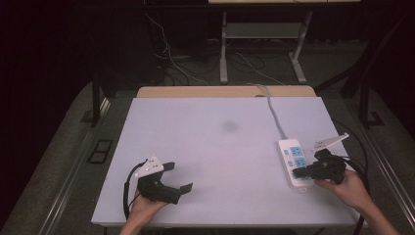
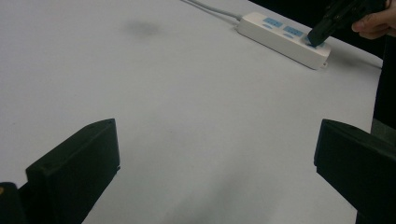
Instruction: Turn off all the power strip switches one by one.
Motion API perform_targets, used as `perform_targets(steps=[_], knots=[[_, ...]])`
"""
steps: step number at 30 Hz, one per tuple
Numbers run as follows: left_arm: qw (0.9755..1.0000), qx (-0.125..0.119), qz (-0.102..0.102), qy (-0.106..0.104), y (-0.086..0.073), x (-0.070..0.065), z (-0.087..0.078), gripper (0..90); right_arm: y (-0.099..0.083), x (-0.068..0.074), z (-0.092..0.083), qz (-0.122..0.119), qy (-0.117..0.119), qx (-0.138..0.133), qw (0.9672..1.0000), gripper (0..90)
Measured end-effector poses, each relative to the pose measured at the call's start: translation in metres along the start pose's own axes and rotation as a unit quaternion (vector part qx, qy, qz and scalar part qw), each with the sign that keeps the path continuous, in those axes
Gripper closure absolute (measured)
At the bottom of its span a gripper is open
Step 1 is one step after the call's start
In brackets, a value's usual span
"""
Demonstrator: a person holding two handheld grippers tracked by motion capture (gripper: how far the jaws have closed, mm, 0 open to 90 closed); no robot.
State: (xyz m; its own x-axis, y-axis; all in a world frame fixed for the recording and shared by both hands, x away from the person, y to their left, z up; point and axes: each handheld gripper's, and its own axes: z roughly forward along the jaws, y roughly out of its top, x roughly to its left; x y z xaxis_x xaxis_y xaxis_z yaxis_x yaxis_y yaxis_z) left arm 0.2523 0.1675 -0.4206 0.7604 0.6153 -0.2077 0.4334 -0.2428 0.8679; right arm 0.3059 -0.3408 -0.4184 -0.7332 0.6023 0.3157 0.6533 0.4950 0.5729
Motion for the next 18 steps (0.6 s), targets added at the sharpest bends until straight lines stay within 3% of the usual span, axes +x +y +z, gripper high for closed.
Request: perform_targets(steps=[10,18], knots=[[1.0000,0.001,0.001,-0.001,-0.0003,-0.0008,0.0008,0.0,0.0019,0.0063,0.0015,-0.026,-0.017,0.008,0.9995,90.0],[1.0000,0.002,0.001,-0.002,-0.0001,-0.0018,0.0015,0.0,0.0030,0.0064,0.0026,-0.028,-0.019,0.018,0.9993,90.0]])
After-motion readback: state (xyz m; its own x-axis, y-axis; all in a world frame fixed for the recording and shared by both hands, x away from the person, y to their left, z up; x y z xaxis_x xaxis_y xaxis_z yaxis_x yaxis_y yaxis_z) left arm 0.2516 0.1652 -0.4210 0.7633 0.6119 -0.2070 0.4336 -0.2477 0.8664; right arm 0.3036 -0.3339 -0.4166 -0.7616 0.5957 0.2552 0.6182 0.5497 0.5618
